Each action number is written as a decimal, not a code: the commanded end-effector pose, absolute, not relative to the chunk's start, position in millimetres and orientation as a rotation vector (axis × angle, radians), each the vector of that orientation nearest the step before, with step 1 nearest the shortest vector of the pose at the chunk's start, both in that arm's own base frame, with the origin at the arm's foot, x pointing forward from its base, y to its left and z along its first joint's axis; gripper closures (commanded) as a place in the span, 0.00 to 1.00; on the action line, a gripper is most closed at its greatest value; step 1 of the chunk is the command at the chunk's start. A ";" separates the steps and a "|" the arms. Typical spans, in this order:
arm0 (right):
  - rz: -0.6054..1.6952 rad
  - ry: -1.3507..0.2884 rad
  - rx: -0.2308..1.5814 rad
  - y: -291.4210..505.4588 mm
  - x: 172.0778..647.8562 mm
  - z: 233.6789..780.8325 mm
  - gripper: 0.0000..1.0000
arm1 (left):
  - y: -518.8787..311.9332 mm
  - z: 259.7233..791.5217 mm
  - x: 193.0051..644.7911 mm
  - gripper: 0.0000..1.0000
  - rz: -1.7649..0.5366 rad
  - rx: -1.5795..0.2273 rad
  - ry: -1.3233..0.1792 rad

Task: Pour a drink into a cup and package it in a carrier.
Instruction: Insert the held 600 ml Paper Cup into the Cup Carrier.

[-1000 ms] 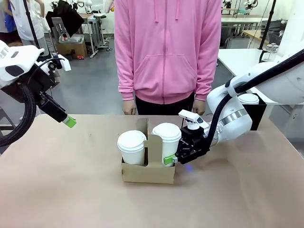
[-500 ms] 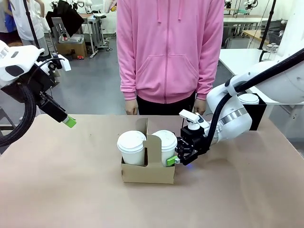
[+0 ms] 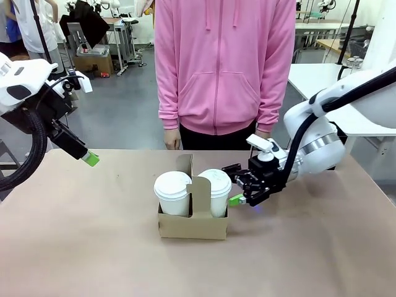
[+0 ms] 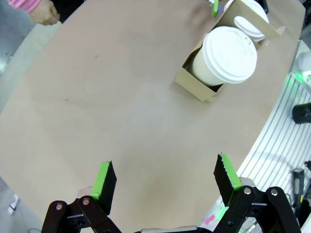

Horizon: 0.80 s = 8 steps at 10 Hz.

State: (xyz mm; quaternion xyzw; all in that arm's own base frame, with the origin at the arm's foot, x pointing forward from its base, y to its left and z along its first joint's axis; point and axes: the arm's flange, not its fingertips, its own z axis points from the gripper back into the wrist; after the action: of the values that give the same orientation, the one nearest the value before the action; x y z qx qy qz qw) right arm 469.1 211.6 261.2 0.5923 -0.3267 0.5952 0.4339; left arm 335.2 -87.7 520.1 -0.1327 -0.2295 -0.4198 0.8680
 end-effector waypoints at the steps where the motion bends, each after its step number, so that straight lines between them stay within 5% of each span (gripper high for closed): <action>1: 1.501 -0.851 1.397 183.1 461.2 275.1 0.00 | -87.6 520.1 334.5 0.00 -0.880 -0.280 -0.486; 8: 0.883 -0.726 0.887 -8.1 431.4 331.7 0.00 | -87.6 520.1 334.5 0.00 -0.880 -0.280 -0.486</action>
State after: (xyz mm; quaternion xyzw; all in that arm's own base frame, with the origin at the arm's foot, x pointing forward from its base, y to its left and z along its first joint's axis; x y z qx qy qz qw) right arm 444.9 -12.7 320.2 0.4069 -0.3552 0.4300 0.7235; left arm 335.1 -88.3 520.8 -0.1319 -0.2299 -0.4205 0.8677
